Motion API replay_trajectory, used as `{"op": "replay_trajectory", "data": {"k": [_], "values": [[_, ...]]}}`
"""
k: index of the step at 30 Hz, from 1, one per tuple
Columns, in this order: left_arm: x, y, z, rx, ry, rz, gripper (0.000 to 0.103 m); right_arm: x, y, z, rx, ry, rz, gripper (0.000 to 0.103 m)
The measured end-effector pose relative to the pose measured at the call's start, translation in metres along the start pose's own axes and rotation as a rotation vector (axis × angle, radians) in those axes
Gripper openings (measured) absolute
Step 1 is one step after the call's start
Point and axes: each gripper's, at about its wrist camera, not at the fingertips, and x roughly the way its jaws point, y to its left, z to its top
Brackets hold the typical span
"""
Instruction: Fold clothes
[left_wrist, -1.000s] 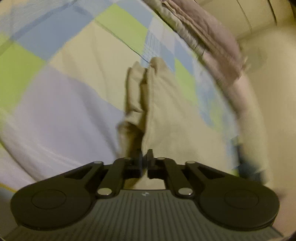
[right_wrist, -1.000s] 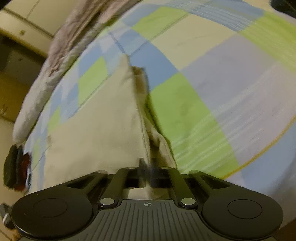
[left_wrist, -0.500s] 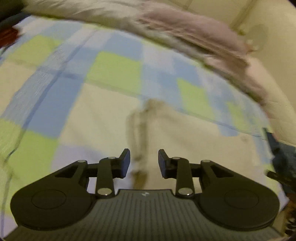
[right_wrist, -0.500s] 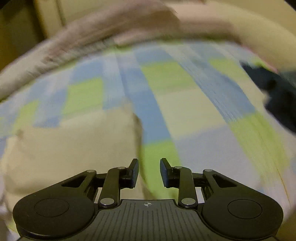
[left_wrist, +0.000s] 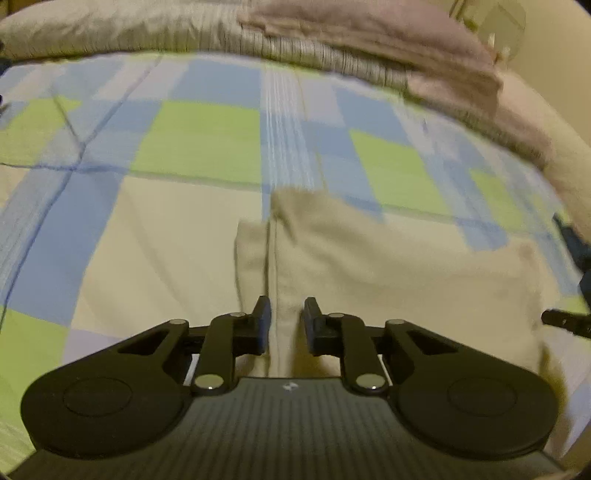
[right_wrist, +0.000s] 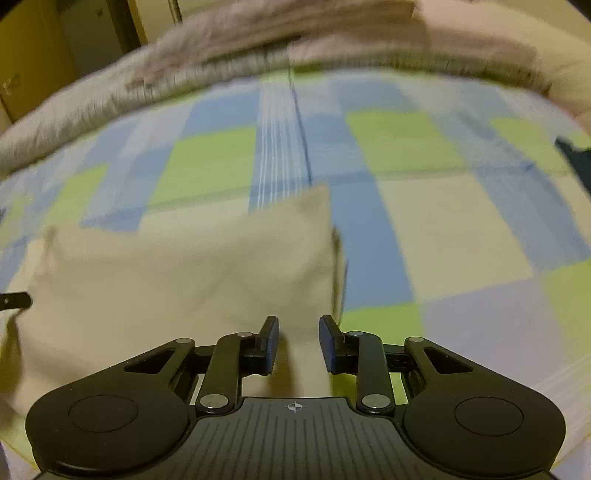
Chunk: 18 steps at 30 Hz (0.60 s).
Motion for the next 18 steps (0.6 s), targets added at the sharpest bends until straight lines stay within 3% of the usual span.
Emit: {"op": "replay_trajectory", "data": {"k": [3,6,8,11,14,18], "values": [[0.006,-0.008,-0.007,0.031,0.049,0.023,0.015,-0.002,-0.005,0.0,0.019,0.025,0.03,0.029],[0.025,-0.005,-0.017,0.003,0.116,0.069,0.019,0.026,-0.017,-0.01,0.052,0.148,0.043,0.029],[0.018,0.001,-0.011,-0.092,0.1,0.065,0.017,0.024,-0.032,-0.006,0.139,0.155,0.092,0.029],[-0.005,0.0,-0.001,-0.14,0.039,0.093,0.014,0.016,-0.062,-0.005,0.301,0.158,0.18,0.03],[-0.02,-0.001,0.005,-0.183,0.017,0.031,0.014,0.015,-0.087,-0.015,0.437,0.187,0.266,0.03],[0.0,0.003,0.0,-0.222,0.117,-0.077,0.014,0.037,-0.095,-0.019,0.517,0.239,0.37,0.03]]}}
